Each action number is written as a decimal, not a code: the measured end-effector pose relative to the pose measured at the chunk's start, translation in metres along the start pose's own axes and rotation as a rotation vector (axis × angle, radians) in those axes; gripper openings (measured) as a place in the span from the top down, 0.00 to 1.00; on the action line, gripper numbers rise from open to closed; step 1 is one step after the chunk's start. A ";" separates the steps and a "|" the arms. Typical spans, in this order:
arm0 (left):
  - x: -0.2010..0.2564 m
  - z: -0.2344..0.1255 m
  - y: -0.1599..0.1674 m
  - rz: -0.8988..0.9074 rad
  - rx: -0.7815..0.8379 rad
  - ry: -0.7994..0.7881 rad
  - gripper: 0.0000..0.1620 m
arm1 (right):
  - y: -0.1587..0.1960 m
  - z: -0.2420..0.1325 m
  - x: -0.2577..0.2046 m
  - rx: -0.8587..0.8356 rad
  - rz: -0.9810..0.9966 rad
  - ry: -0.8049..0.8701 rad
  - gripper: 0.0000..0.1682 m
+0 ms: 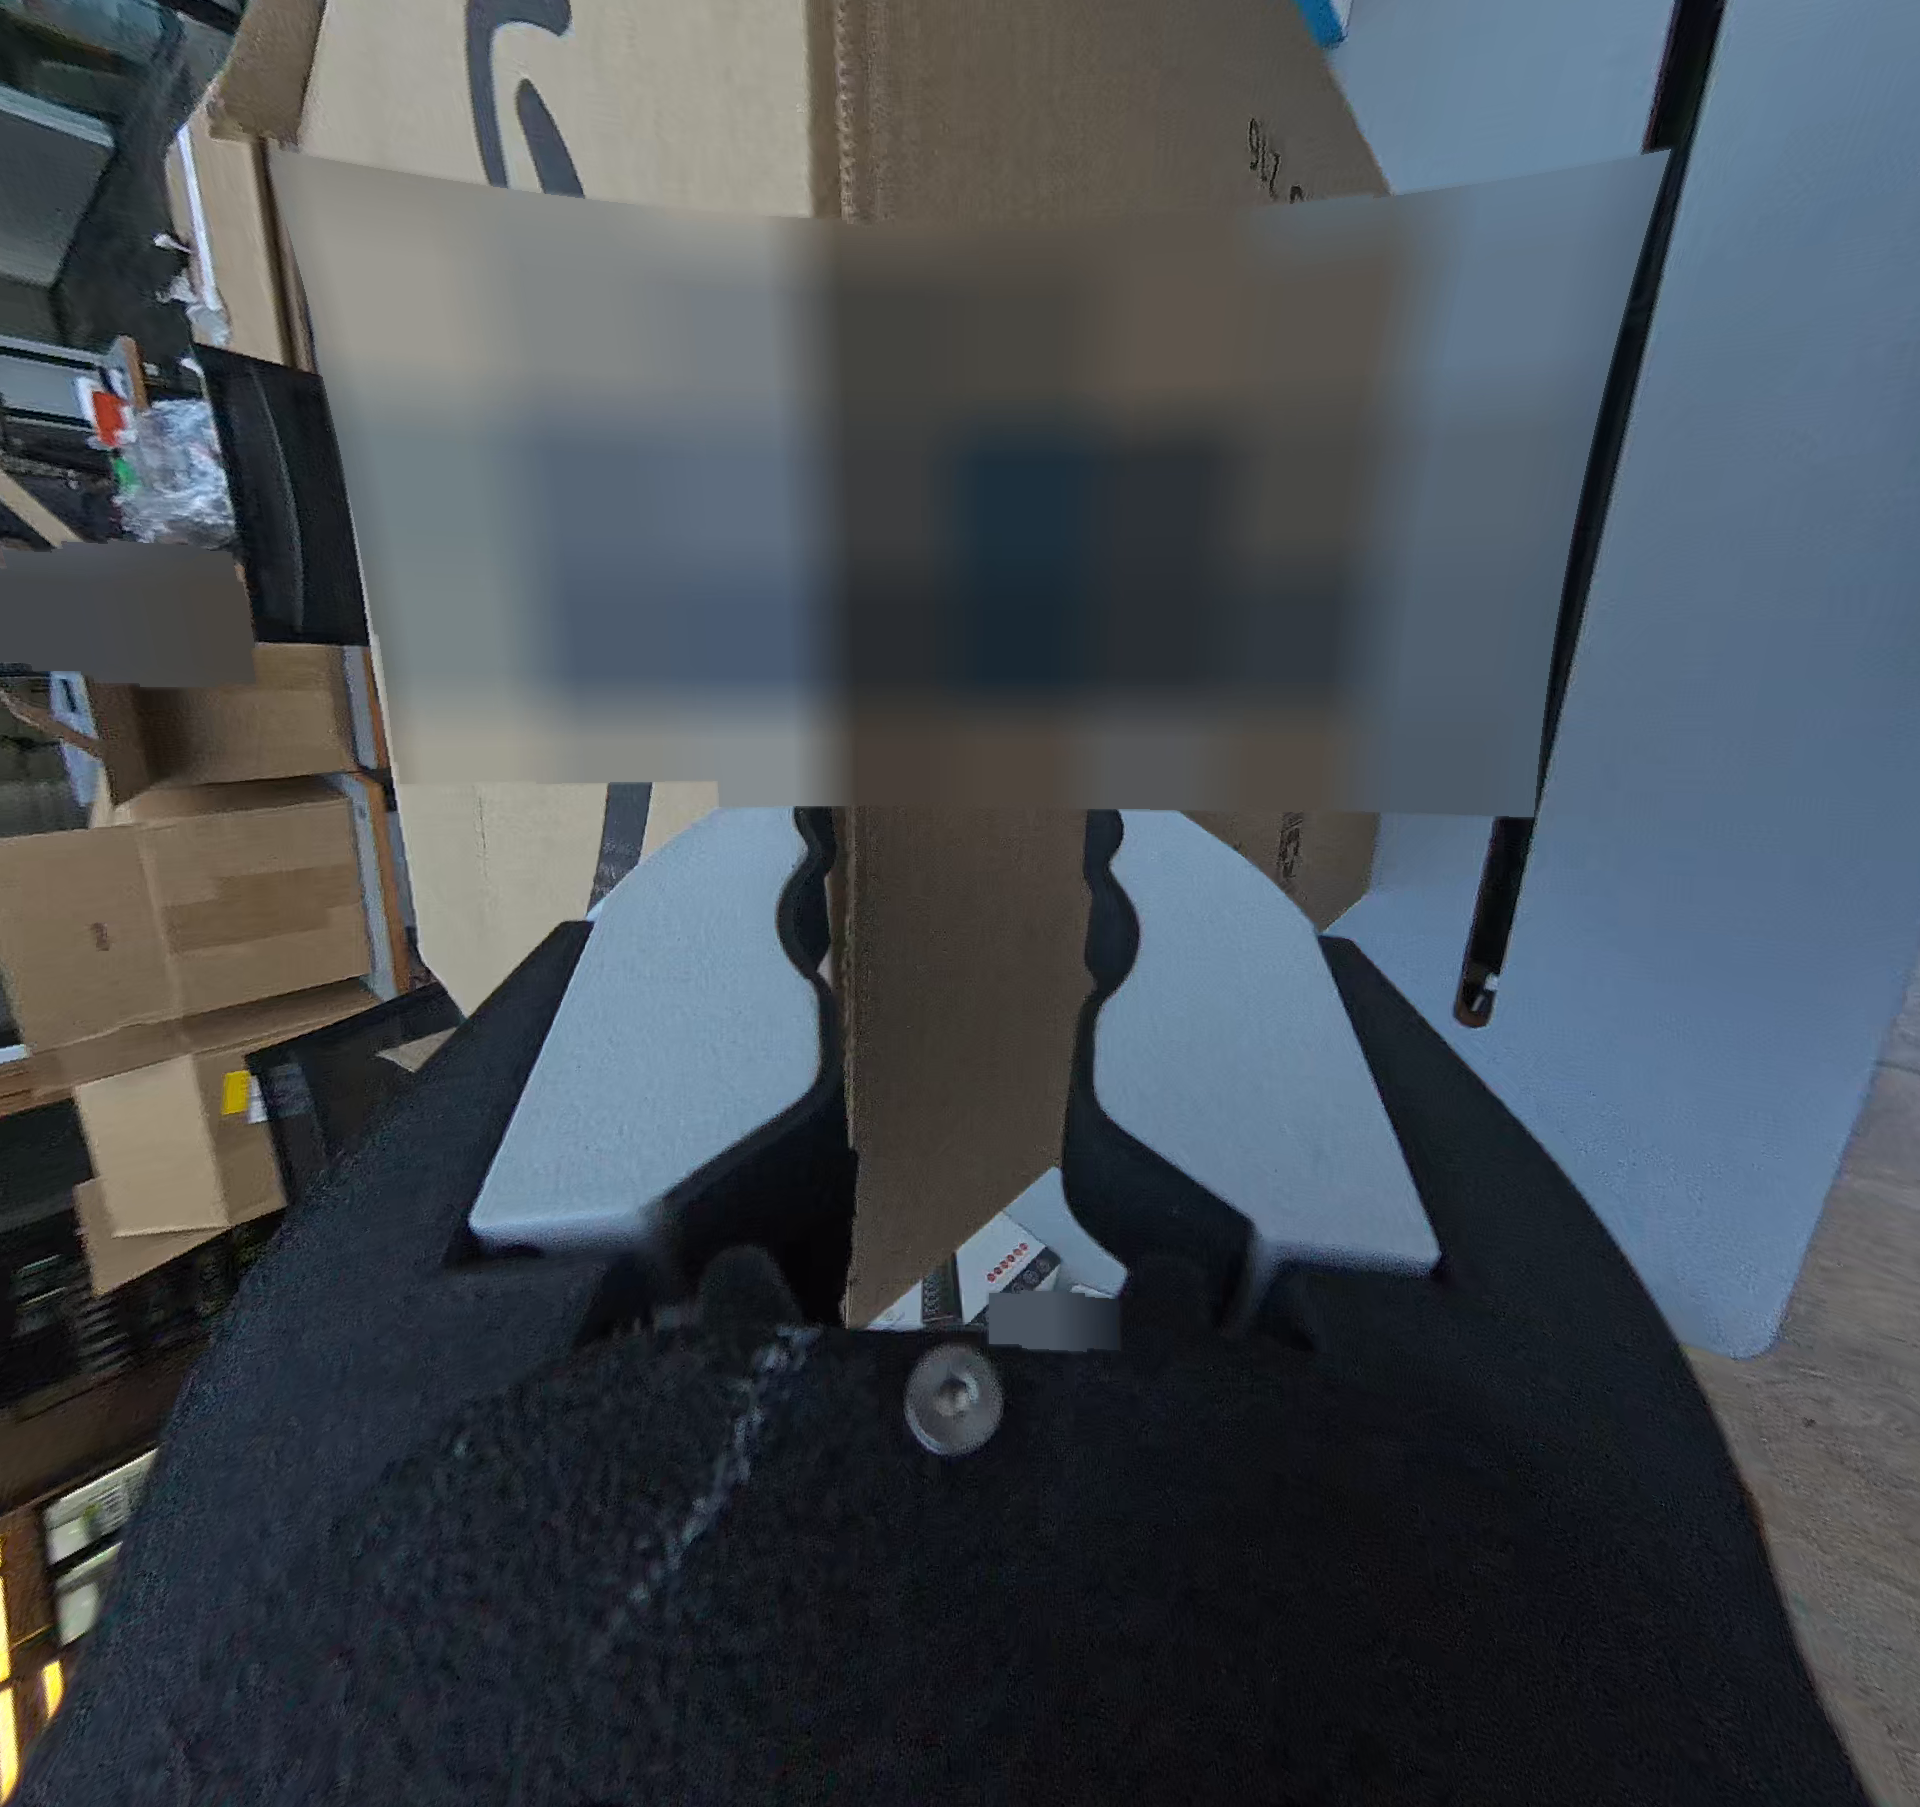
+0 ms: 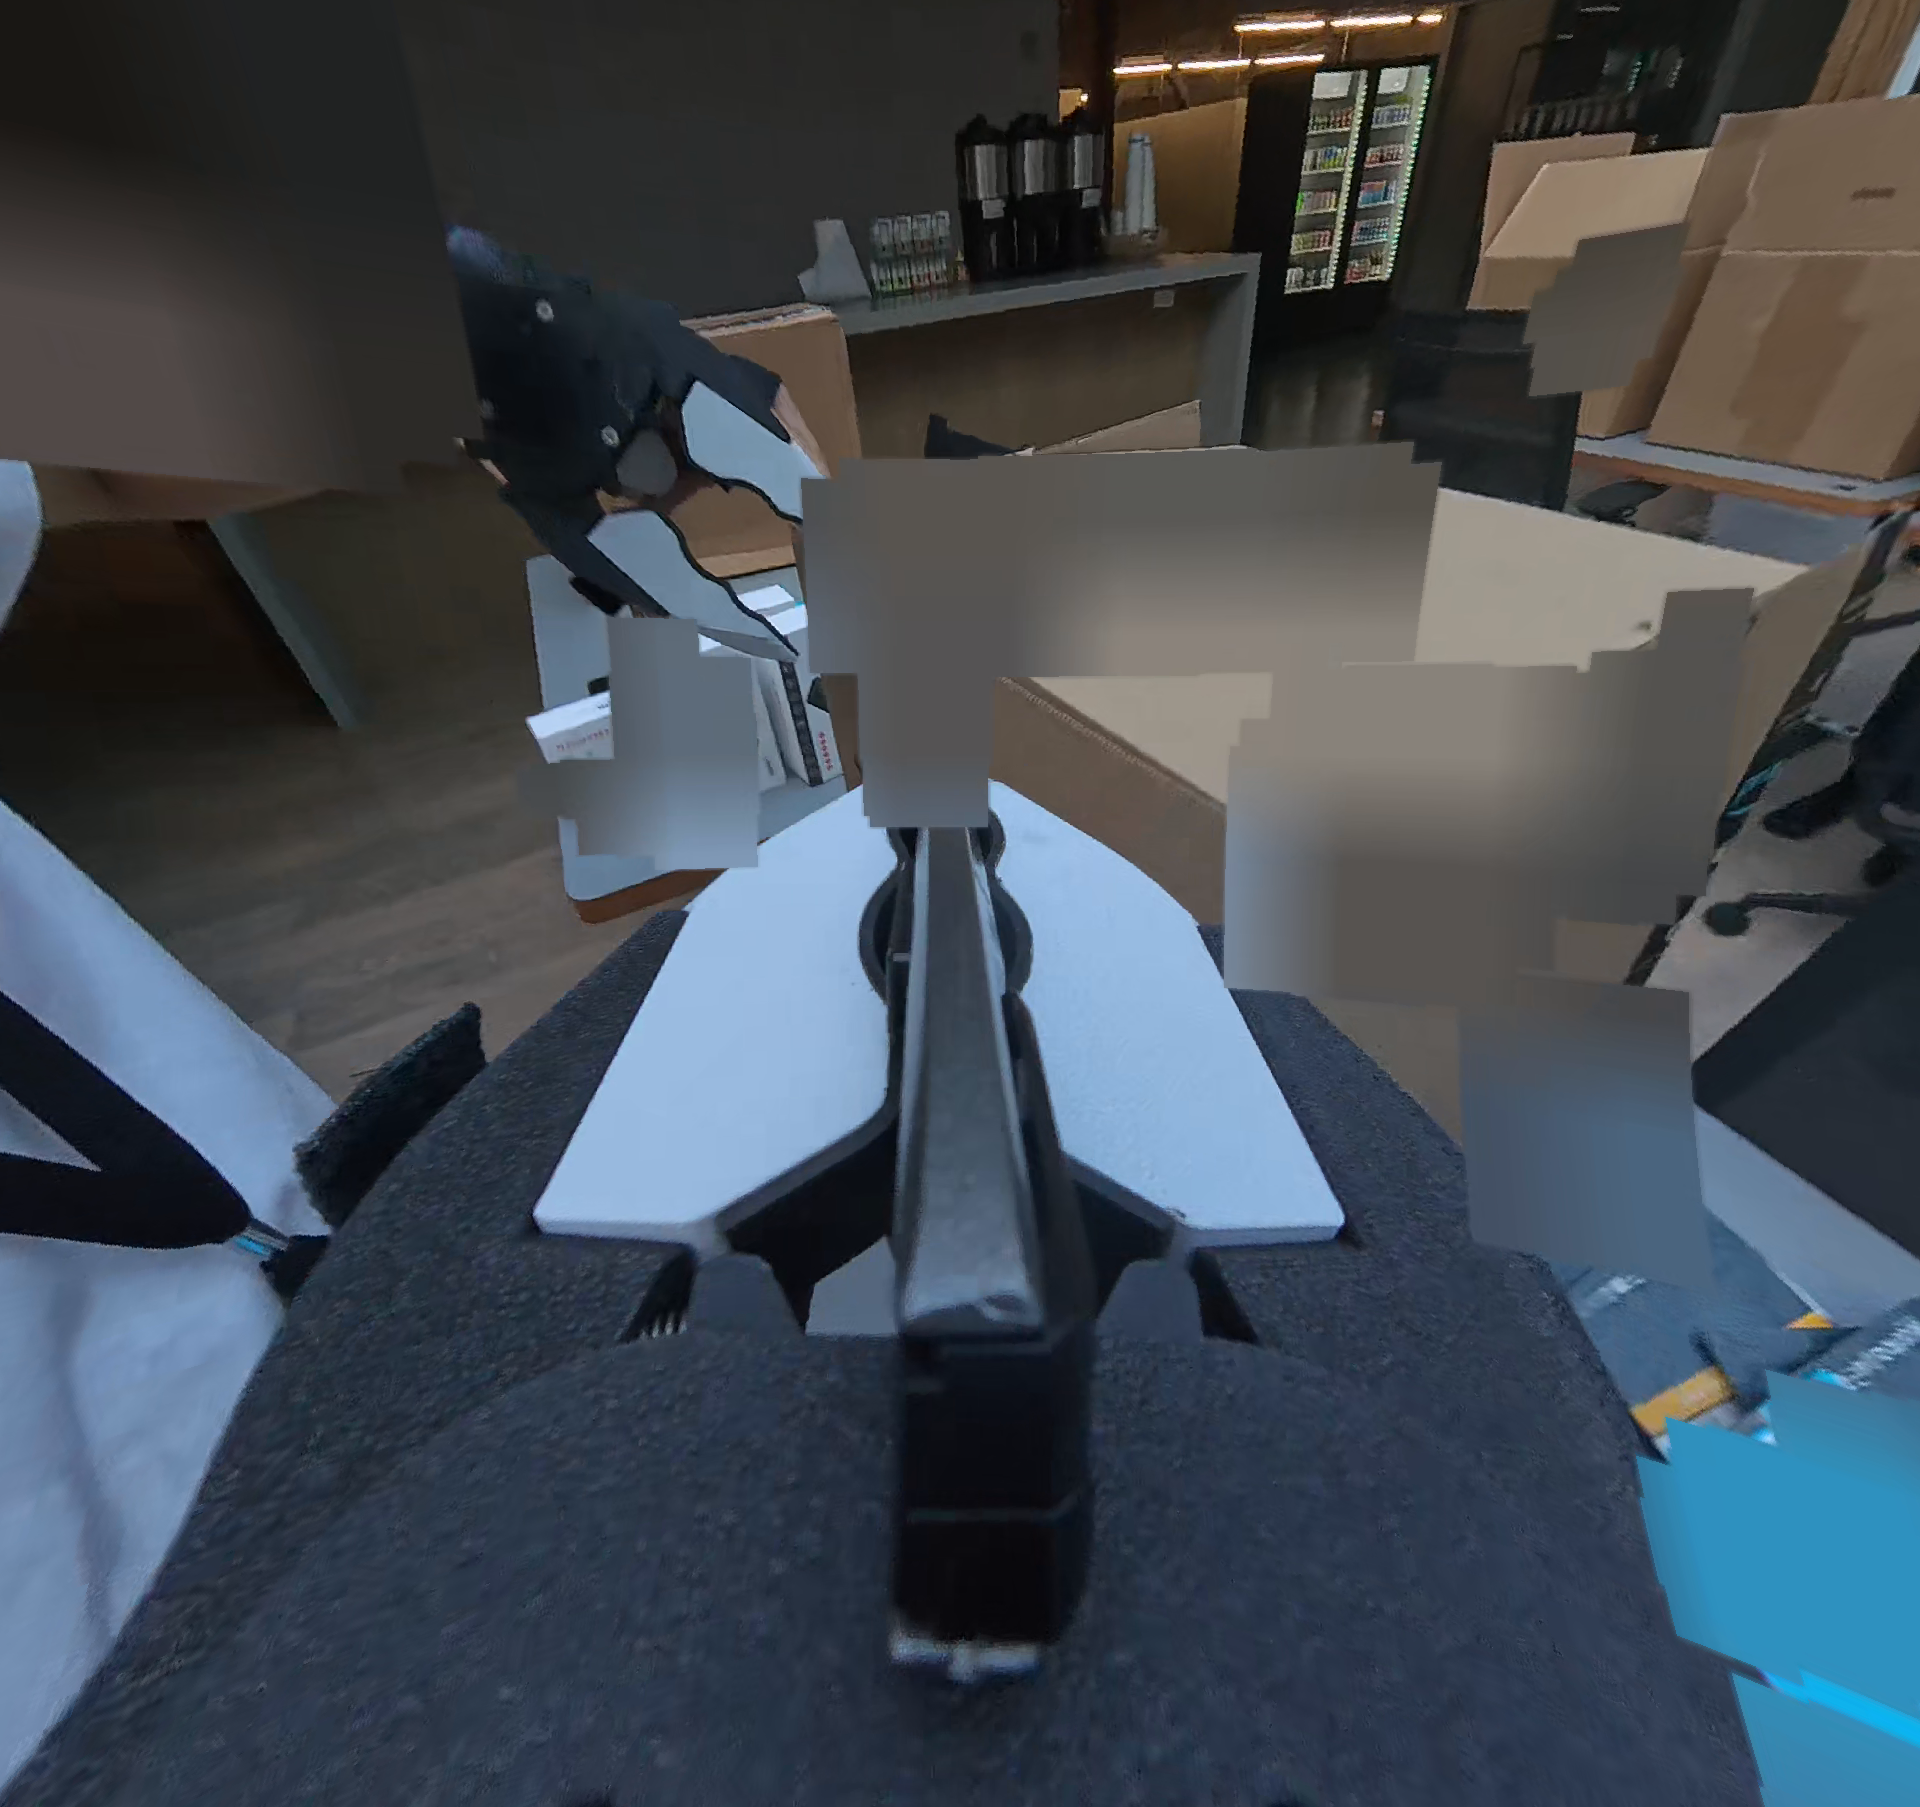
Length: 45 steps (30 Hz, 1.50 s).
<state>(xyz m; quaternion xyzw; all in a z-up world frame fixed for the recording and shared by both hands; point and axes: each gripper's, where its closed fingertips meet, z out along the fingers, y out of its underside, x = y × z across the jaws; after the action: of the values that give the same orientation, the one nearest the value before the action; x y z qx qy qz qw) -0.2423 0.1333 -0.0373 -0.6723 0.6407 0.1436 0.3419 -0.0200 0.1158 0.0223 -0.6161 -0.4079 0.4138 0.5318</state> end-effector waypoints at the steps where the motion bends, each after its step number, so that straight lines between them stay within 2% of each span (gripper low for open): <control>1: 0.003 0.006 0.001 0.018 -0.022 -0.012 0.69 | 0.005 -0.003 -0.001 0.016 0.042 -0.014 0.96; 2: 0.002 0.008 0.002 0.032 -0.035 -0.039 0.68 | 0.009 -0.006 -0.001 0.033 0.079 -0.023 0.96; 4: 0.001 0.006 0.001 0.044 -0.045 -0.052 0.72 | 0.016 -0.014 0.003 0.051 0.126 -0.022 0.96; 10: 0.009 -0.002 0.001 0.028 -0.088 0.052 0.75 | 0.026 -0.022 0.007 0.078 0.217 -0.053 0.97; 15: -0.002 0.003 0.000 -0.098 -0.128 0.203 0.72 | 0.031 -0.005 -0.003 0.068 0.213 -0.109 0.97; 19: -0.002 -0.003 -0.006 -0.334 -0.114 0.483 0.72 | 0.031 0.003 -0.015 0.082 0.222 -0.156 0.96; 22: 0.002 -0.007 -0.003 -0.342 -0.129 0.577 0.79 | 0.034 0.005 -0.020 0.083 0.230 -0.169 0.96; 23: 0.007 -0.008 -0.004 -0.337 -0.138 0.605 0.78 | 0.036 0.007 -0.020 0.081 0.229 -0.162 0.96; 28: 0.013 0.002 0.002 -0.207 -0.195 0.510 0.75 | 0.033 0.032 -0.024 0.018 0.127 -0.123 0.96; 31: 0.005 0.008 0.008 -0.111 -0.237 0.402 0.85 | 0.023 0.053 -0.034 -0.002 0.062 -0.158 0.96; 33: -0.001 0.012 0.010 -0.039 -0.261 0.327 0.97 | 0.016 0.060 -0.043 0.004 0.048 -0.194 0.96; 37: -0.002 0.012 0.010 0.019 -0.299 0.310 0.98 | 0.019 0.062 -0.048 -0.005 0.048 -0.199 0.96; 39: 0.002 0.010 0.009 -0.029 -0.300 0.335 0.99 | 0.025 0.057 -0.048 -0.003 0.080 -0.203 0.96; 41: 0.012 0.004 0.001 -0.143 -0.292 0.428 1.00 | 0.032 0.046 -0.048 0.015 0.114 -0.209 0.96; 45: 0.007 -0.013 -0.039 -0.324 -0.231 0.514 1.00 | 0.033 0.002 -0.032 0.138 0.179 -0.144 0.96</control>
<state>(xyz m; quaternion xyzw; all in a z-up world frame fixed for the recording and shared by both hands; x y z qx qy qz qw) -0.2075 0.1177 -0.0216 -0.8141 0.5703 -0.0153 0.1088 -0.0304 0.0828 -0.0079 -0.5807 -0.3591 0.5296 0.5034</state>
